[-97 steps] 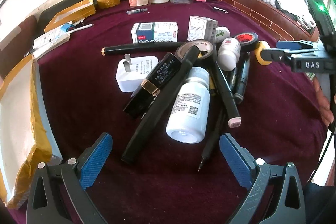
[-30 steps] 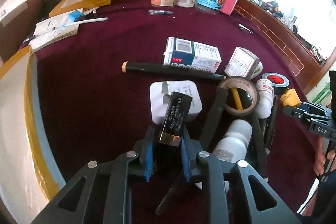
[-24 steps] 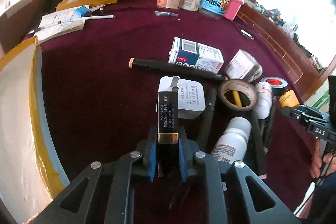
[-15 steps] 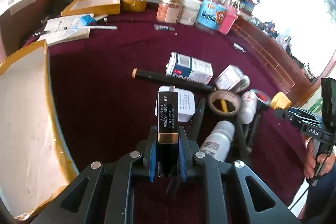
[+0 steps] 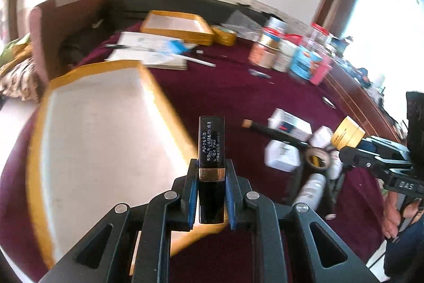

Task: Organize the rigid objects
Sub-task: 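Carry the tube with the left gripper into the white tray while the right releases the jar there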

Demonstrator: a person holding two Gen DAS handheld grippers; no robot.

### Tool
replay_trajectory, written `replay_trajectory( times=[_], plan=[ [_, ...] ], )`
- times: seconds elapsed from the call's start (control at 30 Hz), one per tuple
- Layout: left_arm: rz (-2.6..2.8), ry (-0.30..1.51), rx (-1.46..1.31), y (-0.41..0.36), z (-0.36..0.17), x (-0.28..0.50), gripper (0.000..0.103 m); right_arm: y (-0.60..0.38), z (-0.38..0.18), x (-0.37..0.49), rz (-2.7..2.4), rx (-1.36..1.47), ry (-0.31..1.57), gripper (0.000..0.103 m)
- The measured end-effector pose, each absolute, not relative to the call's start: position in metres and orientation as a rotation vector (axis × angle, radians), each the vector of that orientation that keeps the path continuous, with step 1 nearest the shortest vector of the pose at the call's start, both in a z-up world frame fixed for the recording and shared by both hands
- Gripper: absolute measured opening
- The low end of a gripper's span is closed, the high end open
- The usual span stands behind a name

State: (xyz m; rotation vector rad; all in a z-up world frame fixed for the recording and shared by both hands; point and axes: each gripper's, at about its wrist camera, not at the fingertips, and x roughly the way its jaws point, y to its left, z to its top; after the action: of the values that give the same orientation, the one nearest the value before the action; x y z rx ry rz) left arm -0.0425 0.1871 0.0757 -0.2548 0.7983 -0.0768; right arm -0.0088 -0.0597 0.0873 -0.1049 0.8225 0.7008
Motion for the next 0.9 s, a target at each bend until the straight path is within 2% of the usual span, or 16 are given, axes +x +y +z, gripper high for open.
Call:
replay_trajectory(
  times=[0.23, 0.47, 0.8, 0.9],
  plan=[
    [0.080, 0.850, -0.303, 0.265, 0.070, -0.028, 0.018, 0.057, 0.092, 0.019, 0.857, -0.181, 0.855, 0.042],
    [0.186, 0.934, -0.361, 0.320, 0.054, 0.020, 0.018, 0.172, 0.066, 0.080, 0.889, -0.185, 0.971, 0.042],
    [0.199, 1.015, -0.445, 0.345, 0.024, 0.063, 0.018, 0.251, 0.018, 0.141, 0.796, -0.176, 1.112, 0.042],
    [0.199, 1.014, -0.440, 0.345, 0.023, 0.069, 0.018, 0.258, 0.018, 0.145, 0.793, -0.180, 1.100, 0.042]
  ],
)
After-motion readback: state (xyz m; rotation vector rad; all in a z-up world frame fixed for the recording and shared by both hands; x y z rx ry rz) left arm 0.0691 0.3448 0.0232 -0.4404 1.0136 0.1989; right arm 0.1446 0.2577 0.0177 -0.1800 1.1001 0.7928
